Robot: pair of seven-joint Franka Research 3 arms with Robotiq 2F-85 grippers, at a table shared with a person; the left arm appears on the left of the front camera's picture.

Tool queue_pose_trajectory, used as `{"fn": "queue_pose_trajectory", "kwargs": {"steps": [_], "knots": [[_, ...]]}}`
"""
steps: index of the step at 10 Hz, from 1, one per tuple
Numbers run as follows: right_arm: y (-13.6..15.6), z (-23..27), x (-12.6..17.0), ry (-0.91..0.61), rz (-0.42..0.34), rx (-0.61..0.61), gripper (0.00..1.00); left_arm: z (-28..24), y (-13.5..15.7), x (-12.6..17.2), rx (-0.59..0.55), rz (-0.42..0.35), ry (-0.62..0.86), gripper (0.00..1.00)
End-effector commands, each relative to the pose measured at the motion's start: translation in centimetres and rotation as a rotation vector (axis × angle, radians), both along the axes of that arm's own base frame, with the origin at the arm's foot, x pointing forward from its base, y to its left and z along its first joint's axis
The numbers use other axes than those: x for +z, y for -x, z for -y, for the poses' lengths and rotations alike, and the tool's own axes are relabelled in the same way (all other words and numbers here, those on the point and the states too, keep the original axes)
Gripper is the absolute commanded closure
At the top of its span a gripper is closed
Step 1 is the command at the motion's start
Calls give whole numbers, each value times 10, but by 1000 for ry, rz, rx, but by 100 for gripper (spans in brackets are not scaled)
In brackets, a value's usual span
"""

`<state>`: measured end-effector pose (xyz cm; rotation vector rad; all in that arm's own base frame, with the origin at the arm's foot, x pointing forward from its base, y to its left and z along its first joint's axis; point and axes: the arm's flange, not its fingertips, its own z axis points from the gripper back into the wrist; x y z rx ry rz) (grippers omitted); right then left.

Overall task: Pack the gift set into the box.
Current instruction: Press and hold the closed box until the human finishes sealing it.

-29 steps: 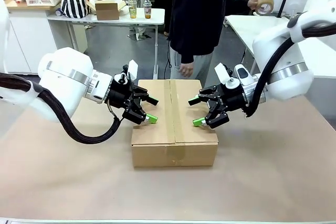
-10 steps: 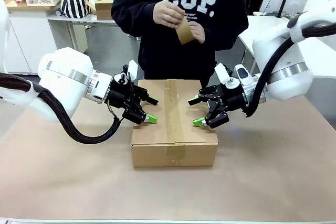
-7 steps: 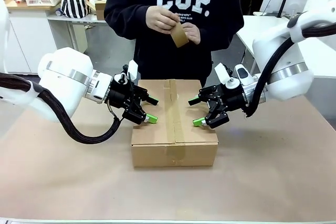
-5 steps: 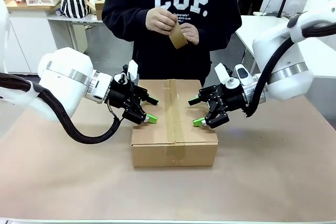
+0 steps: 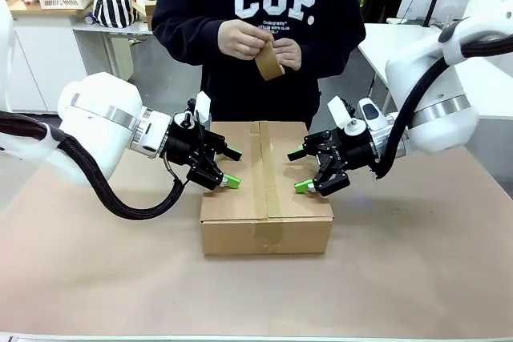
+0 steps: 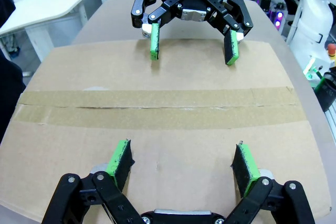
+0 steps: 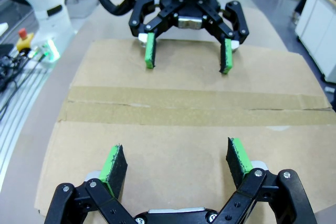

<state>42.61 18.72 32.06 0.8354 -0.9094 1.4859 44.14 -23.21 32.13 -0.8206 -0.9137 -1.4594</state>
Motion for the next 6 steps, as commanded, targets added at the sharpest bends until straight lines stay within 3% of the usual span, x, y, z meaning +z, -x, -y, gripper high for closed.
{"fn": "queue_pose_trajectory", "kwargs": {"steps": [1,6], "knots": [[1,0,-3,8,0,-2,0,-1,1,-3,-1,-9,0,0],[1,0,-3,8,0,-2,0,-1,1,-3,-1,-9,0,0]]}}
